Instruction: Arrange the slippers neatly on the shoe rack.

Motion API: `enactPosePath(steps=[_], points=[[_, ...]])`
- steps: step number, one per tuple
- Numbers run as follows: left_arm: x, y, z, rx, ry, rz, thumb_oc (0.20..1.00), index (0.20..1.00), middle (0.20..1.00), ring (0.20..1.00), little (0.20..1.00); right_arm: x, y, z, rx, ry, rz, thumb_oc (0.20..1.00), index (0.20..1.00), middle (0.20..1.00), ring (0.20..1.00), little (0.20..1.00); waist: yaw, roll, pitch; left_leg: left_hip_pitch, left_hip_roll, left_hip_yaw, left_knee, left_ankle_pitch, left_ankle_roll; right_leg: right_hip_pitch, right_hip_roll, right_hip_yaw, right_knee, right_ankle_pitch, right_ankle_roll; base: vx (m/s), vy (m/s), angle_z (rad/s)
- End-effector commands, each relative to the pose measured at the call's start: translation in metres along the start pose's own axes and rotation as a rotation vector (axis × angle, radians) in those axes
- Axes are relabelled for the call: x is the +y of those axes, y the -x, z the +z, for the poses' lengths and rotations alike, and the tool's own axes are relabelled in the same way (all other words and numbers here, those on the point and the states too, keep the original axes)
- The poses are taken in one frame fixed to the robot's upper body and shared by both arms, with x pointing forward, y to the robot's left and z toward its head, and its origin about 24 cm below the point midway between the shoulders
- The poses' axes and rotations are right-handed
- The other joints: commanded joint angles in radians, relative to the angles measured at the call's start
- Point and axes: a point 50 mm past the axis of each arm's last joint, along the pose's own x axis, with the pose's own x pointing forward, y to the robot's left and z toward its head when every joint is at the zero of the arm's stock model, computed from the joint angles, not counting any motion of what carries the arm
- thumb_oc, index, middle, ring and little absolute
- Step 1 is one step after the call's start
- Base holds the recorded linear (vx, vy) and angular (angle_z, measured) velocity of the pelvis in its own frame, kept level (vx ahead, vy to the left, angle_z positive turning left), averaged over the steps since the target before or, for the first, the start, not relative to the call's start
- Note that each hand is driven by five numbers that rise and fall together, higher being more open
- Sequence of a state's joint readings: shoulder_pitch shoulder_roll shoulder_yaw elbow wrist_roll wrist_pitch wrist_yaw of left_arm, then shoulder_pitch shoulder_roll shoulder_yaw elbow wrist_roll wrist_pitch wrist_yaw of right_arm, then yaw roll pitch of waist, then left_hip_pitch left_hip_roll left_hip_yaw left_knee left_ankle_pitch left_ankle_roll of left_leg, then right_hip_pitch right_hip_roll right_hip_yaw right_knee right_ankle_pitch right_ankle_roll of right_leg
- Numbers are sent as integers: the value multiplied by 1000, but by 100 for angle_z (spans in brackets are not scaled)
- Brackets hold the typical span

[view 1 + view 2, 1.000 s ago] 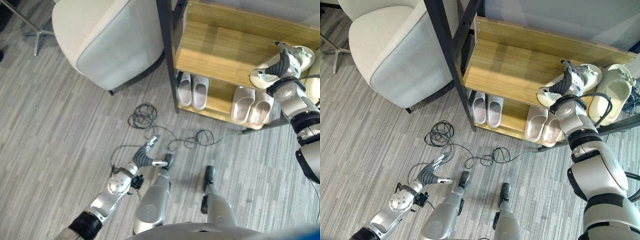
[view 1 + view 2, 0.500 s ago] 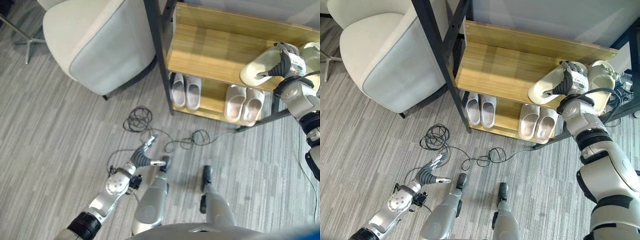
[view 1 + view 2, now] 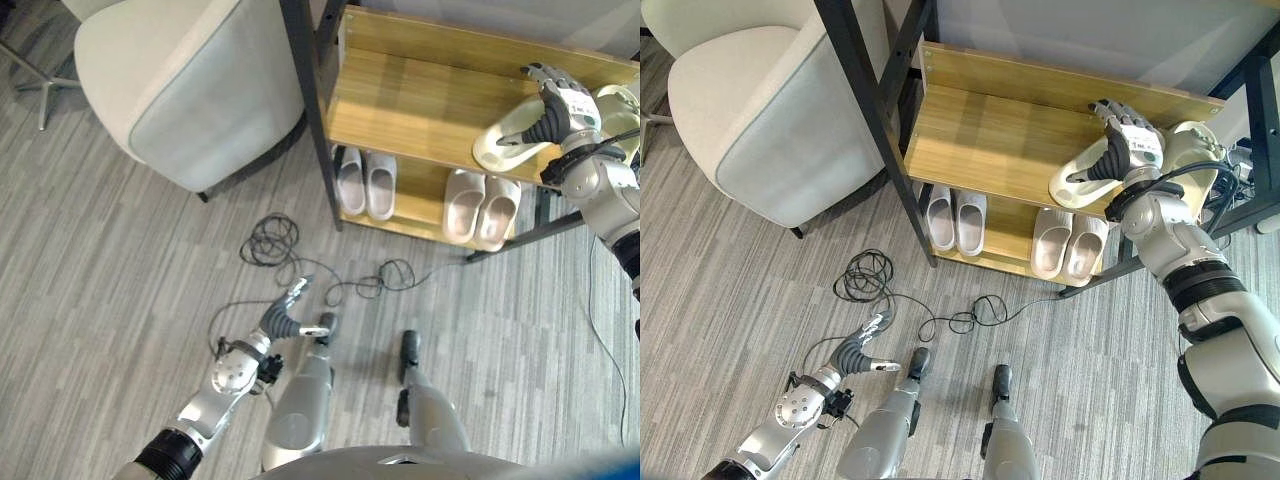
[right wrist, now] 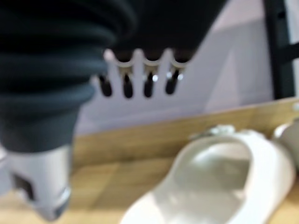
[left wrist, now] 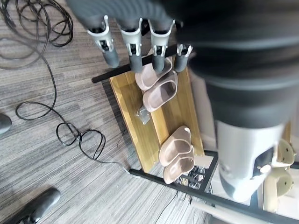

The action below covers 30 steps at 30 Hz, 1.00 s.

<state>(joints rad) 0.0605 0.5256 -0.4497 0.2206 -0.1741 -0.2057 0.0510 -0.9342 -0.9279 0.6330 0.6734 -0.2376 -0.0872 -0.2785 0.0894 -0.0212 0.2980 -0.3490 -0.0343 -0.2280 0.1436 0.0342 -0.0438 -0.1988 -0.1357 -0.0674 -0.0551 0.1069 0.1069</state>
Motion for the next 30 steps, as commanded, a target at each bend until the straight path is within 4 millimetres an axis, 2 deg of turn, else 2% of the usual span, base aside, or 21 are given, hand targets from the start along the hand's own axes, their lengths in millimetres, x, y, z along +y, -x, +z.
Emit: enactPosePath(steps=[1,4,10,15,18,30], points=[[1,9,4,-54,-30,4,1000,1000,1000,1000,1000,-5,10,-13,-10,39,41,1000,1000,1000,1000,1000,27,-12,-38,48,-9,-2,-33,-65,3,-14,1,-7,154,-145,29,0,0,0],[2,11,3,-53,-42,-1,1000,1000,1000,1000,1000,13,19,-16,6,-23,126,1000,1000,1000,1000,1000,34,-18,-37,52,-9,-7,-36,-65,1,-8,0,-15,152,-145,29,6,-18,4],[2,12,3,-52,-58,-9,1000,1000,1000,1000,1000,28,23,-19,41,-65,176,1000,1000,1000,1000,1000,45,-17,-38,52,-13,-10,-43,-59,2,-4,-3,-23,147,-143,30,1,-4,1],[2,11,3,-53,-73,-14,1000,1000,1000,1000,1000,43,26,-13,34,-80,227,1000,1000,1000,1000,1000,54,-15,-35,50,-16,-11,-41,-59,4,-2,-5,-25,145,-143,29,0,0,0],[2,11,3,-52,-80,-16,1000,1000,1000,1000,1000,46,27,-12,29,-73,244,1000,1000,1000,1000,1000,55,-16,-35,51,-16,-11,-39,-60,4,1,-6,-26,146,-144,29,0,0,0],[5,14,0,-37,-94,-12,1000,1000,1000,1000,1000,60,55,-36,87,-26,343,1000,1000,1000,1000,1000,53,-29,-43,58,-17,-20,-42,-62,5,10,-7,-38,150,-152,30,2,-2,4]])
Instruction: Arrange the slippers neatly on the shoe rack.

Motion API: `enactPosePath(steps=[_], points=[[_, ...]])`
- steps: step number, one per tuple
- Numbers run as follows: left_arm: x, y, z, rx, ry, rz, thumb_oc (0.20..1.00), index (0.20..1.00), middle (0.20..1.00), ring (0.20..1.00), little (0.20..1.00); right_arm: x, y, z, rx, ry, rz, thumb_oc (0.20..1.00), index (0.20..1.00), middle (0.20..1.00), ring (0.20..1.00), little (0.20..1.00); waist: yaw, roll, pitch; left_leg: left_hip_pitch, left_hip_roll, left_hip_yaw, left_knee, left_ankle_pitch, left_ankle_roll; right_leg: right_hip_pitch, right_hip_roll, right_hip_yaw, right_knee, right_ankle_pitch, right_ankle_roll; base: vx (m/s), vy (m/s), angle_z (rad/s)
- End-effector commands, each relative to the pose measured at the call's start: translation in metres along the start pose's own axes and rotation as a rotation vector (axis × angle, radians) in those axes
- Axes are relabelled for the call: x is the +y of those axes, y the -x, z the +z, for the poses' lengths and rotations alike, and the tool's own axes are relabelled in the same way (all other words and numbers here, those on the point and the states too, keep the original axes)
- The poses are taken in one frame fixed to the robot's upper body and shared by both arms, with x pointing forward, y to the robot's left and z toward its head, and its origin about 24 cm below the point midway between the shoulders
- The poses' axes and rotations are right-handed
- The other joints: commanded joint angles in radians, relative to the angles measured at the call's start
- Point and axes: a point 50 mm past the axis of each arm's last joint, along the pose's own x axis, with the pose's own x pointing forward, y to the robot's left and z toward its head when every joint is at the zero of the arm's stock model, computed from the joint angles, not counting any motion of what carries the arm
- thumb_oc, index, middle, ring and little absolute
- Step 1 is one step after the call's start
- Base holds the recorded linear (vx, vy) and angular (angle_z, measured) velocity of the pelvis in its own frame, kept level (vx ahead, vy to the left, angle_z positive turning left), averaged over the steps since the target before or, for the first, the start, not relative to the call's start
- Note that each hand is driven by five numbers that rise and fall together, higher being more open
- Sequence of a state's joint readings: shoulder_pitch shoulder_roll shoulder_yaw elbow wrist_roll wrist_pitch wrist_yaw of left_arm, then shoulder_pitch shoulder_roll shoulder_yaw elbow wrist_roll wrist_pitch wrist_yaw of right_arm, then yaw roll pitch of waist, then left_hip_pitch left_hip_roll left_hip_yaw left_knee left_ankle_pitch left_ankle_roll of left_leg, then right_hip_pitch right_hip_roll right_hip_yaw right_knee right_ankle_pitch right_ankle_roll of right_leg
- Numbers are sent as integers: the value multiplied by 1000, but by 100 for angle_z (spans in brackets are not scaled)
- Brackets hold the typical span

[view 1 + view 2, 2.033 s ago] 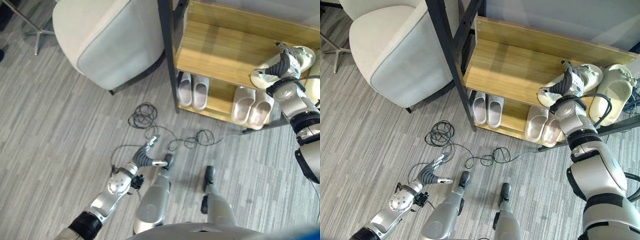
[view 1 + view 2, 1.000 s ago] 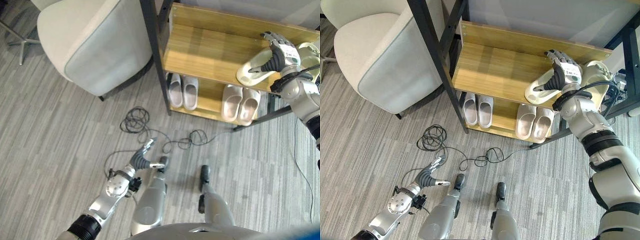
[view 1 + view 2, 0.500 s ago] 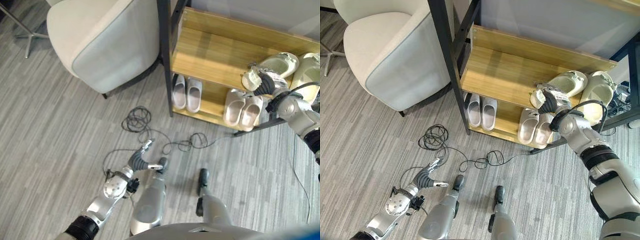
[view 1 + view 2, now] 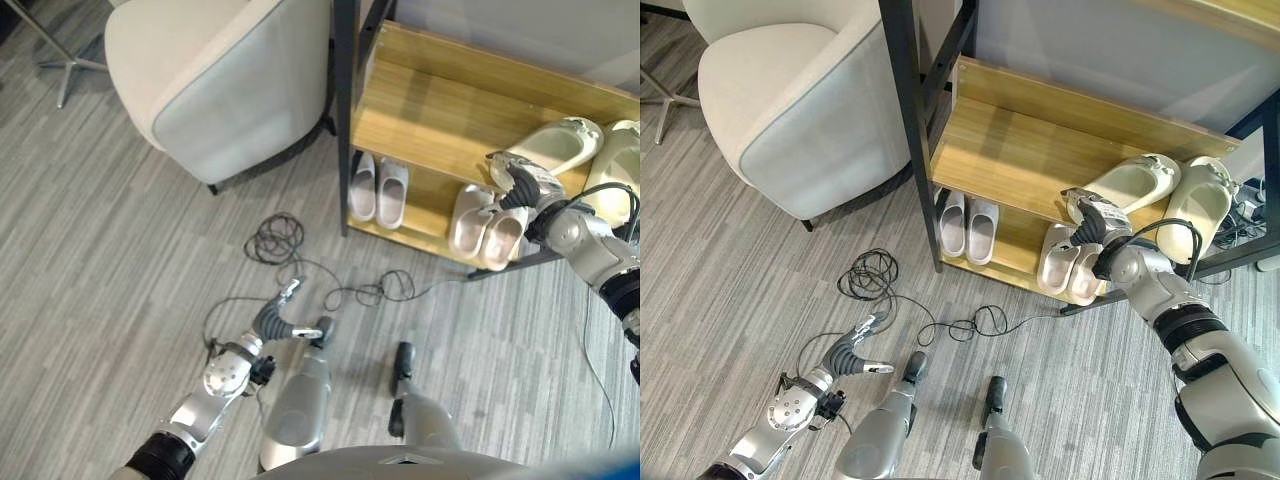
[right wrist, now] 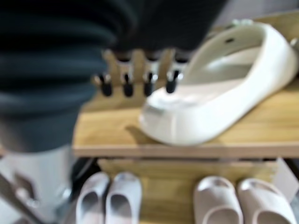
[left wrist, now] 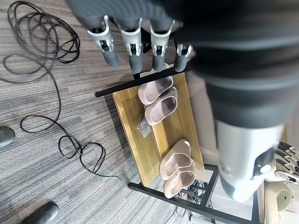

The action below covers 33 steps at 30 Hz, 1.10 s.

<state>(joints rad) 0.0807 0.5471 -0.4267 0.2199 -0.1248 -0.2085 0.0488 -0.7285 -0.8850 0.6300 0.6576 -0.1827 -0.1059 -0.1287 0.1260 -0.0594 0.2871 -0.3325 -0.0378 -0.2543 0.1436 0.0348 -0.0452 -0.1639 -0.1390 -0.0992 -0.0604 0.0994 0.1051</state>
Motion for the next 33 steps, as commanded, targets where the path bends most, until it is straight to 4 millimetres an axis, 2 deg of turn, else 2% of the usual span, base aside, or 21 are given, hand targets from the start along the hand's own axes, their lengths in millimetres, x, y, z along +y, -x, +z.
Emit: enactPosePath(steps=[1,9,17,23,33], points=[[-2,9,4,-51,-36,-22,1000,1000,1000,1000,1000,-7,17,-28,64,69,23,1000,1000,1000,1000,1000,15,8,-33,42,-15,3,-44,-62,7,-25,-5,-8,155,-145,32,0,0,0],[-2,9,3,-44,-41,-24,1000,1000,1000,1000,1000,-4,28,-45,126,80,45,1000,1000,1000,1000,1000,9,8,-36,50,-15,4,-55,-59,7,-23,-6,-9,159,-147,34,0,0,0],[-2,11,-2,-21,-10,-15,1000,1000,1000,1000,1000,-14,38,-74,255,116,9,1000,1000,1000,1000,1000,1,13,-43,55,-17,6,-62,-56,9,-22,-9,-10,163,-149,32,0,0,0],[0,12,-5,-1,8,-3,1000,1000,1000,1000,1000,-25,43,-79,269,121,-26,1000,1000,1000,1000,1000,-11,8,-48,58,-15,10,-64,-57,9,-22,-7,-8,167,-151,33,0,0,0],[0,14,-8,13,24,0,1000,1000,1000,1000,1000,-31,51,-78,246,118,-29,1000,1000,1000,1000,1000,-25,4,-50,58,-11,13,-64,-57,9,-22,-4,-4,170,-154,31,1,-2,-1]])
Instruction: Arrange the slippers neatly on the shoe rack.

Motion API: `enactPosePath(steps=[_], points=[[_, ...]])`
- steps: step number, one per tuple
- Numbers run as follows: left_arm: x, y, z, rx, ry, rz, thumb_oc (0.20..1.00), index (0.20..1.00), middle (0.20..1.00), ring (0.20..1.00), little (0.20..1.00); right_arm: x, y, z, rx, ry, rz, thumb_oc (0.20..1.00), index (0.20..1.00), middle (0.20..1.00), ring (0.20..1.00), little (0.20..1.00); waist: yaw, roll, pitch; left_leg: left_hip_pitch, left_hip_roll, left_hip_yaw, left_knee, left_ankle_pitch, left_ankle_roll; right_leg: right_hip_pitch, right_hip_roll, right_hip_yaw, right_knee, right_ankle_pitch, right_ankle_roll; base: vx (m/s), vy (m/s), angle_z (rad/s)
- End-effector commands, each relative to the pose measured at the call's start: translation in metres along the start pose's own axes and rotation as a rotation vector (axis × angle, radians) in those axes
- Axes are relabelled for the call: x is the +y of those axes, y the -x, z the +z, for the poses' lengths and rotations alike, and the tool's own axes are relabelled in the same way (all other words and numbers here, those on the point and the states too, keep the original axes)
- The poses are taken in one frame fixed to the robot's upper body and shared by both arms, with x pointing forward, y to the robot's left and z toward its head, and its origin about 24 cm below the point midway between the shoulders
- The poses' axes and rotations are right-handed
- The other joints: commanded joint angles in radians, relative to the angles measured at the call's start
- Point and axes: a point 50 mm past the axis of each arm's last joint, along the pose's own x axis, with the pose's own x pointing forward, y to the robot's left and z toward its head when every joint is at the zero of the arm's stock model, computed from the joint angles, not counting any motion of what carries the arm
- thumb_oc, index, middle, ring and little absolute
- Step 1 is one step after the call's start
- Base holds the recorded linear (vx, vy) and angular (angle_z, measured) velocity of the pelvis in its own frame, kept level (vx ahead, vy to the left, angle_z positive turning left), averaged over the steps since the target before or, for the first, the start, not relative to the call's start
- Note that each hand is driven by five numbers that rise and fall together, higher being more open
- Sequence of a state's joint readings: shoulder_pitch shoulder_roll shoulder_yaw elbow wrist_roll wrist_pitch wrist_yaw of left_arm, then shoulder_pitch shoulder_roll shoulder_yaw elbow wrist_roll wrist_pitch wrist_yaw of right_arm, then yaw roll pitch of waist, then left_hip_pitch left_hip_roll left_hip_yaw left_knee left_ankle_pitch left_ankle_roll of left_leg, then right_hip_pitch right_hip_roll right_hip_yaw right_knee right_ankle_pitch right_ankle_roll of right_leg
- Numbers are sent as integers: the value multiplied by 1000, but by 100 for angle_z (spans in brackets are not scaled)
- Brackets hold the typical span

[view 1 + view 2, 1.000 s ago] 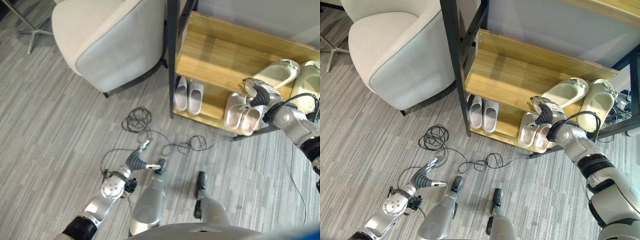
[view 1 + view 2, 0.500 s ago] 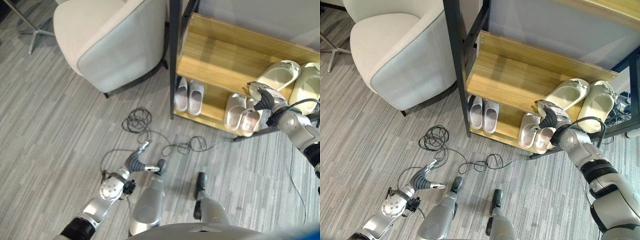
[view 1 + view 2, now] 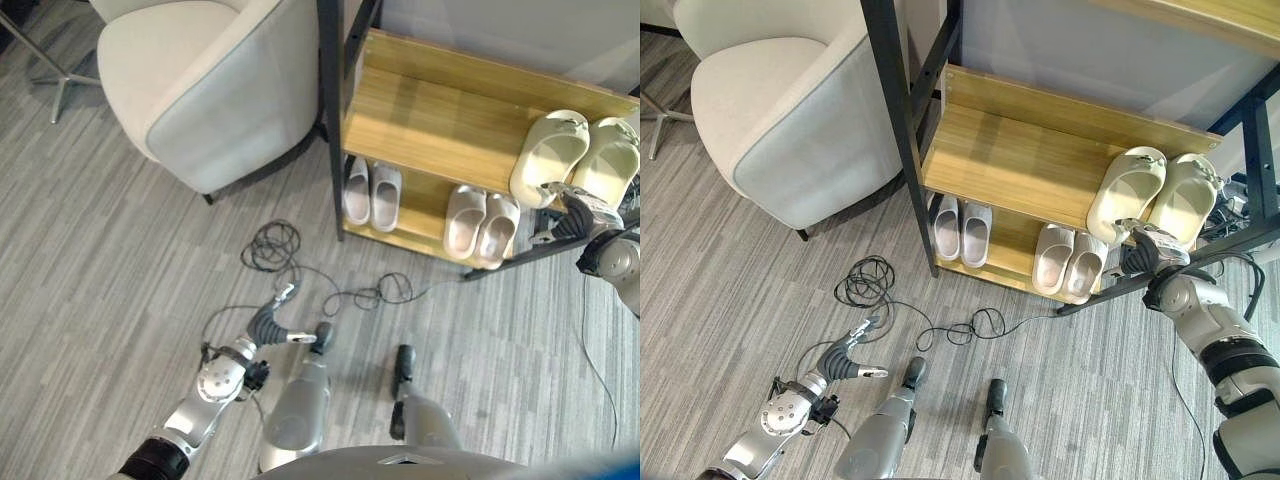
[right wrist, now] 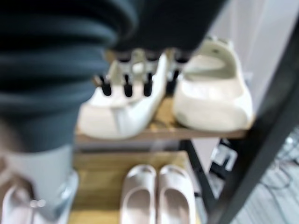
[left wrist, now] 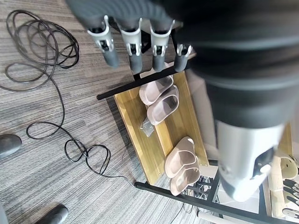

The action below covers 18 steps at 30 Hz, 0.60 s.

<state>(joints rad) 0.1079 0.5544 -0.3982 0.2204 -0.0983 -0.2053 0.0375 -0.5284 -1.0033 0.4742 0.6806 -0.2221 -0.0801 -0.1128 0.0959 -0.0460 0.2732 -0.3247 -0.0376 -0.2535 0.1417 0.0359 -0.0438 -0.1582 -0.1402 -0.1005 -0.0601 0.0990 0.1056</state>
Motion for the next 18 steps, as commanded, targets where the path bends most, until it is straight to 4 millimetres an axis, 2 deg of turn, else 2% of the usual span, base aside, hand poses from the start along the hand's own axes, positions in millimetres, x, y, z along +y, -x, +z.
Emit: enactPosePath(steps=[1,7,12,18], points=[[-4,8,-2,-12,47,-8,1000,1000,1000,1000,1000,-28,7,-11,10,48,-61,1000,1000,1000,1000,1000,4,-10,-37,51,-11,12,-61,-58,8,-28,-3,-3,170,-154,31,0,0,0],[-3,9,-3,-7,55,1,1000,1000,1000,1000,1000,-32,10,-12,3,36,-80,1000,1000,1000,1000,1000,0,-13,-40,54,-9,12,-59,-61,8,-25,-2,-4,173,-157,30,0,0,0],[0,9,-6,6,78,42,1000,1000,1000,1000,1000,-41,8,5,-54,42,-176,1000,1000,1000,1000,1000,1,-9,-45,58,-8,14,-63,-62,10,-21,-1,0,168,-157,30,0,0,0],[0,8,-6,2,99,70,1000,1000,1000,1000,1000,-40,13,15,-112,15,-249,1000,1000,1000,1000,1000,2,-5,-51,61,-12,11,-66,-64,14,-15,-3,-4,166,-158,31,0,0,0]])
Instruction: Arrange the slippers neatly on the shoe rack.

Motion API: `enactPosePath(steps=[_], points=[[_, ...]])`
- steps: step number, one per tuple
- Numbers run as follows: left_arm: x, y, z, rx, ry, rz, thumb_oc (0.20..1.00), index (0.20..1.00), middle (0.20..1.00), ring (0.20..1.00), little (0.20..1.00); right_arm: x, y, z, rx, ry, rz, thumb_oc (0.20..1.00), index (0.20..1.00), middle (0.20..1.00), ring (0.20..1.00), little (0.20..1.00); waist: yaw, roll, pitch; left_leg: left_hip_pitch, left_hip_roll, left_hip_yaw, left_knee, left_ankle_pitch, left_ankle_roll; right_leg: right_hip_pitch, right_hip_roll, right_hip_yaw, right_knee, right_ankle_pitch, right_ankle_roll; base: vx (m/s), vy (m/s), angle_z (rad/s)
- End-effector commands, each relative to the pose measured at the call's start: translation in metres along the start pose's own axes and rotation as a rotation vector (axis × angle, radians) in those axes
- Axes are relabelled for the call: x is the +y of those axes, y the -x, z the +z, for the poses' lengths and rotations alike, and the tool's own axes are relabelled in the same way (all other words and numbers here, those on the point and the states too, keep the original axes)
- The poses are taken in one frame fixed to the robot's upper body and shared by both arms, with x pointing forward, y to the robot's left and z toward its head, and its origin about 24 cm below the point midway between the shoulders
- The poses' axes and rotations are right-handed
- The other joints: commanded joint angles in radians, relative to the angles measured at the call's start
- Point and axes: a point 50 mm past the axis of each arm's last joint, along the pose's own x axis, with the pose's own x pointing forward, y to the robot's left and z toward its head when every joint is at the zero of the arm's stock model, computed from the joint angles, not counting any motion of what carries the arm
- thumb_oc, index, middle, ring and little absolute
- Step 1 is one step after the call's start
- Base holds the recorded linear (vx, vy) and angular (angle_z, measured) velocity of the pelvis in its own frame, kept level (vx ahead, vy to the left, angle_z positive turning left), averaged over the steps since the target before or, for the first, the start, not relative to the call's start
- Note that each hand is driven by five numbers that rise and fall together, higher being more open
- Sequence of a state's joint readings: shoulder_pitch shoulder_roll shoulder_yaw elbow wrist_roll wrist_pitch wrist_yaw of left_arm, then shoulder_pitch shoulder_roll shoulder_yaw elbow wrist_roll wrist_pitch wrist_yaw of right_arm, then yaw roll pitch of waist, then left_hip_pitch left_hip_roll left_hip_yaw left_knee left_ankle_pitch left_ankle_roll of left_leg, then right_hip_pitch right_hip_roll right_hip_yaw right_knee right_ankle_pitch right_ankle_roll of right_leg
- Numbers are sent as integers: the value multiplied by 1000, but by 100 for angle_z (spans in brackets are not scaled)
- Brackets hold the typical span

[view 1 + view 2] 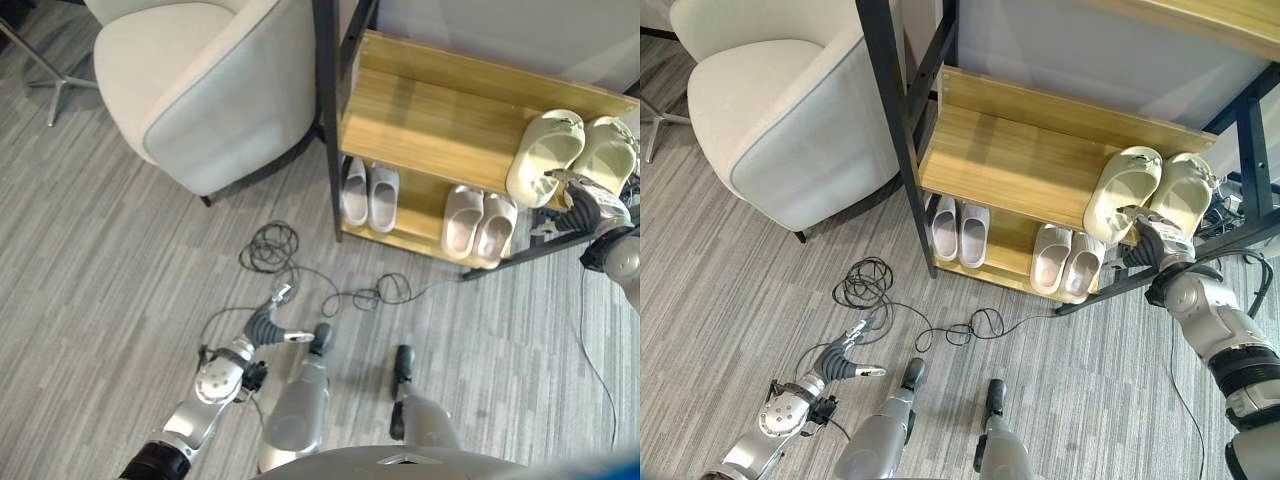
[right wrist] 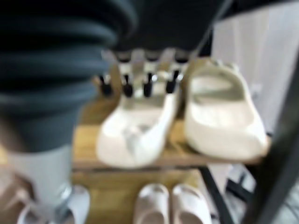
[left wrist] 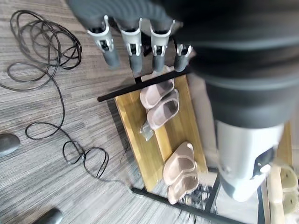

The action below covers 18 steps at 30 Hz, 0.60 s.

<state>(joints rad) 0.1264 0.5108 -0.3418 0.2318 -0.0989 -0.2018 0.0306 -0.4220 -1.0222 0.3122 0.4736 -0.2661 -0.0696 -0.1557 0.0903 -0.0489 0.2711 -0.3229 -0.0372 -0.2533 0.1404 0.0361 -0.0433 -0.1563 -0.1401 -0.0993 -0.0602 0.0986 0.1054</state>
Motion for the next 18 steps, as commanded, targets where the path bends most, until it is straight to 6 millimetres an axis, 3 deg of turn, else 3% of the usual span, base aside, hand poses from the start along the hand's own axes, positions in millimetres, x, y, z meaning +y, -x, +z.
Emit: enactPosePath(steps=[1,11,18], points=[[0,8,-2,-14,49,29,1000,1000,1000,1000,1000,-21,1,3,-45,106,-117,1000,1000,1000,1000,1000,9,-3,-52,60,-13,10,-65,-66,14,-14,-4,-7,165,-158,32,0,0,0],[-2,6,-3,-8,48,24,1000,1000,1000,1000,1000,-11,-1,17,-82,194,-109,1000,1000,1000,1000,1000,22,-10,-58,59,-19,1,-64,-68,17,-9,-6,-16,159,-159,32,3,0,0],[-4,5,-3,-12,39,12,1000,1000,1000,1000,1000,-3,-31,18,16,231,-101,1000,1000,1000,1000,1000,59,-12,-46,40,-25,-4,-62,-59,16,-13,-7,-18,141,-145,30,0,0,0]])
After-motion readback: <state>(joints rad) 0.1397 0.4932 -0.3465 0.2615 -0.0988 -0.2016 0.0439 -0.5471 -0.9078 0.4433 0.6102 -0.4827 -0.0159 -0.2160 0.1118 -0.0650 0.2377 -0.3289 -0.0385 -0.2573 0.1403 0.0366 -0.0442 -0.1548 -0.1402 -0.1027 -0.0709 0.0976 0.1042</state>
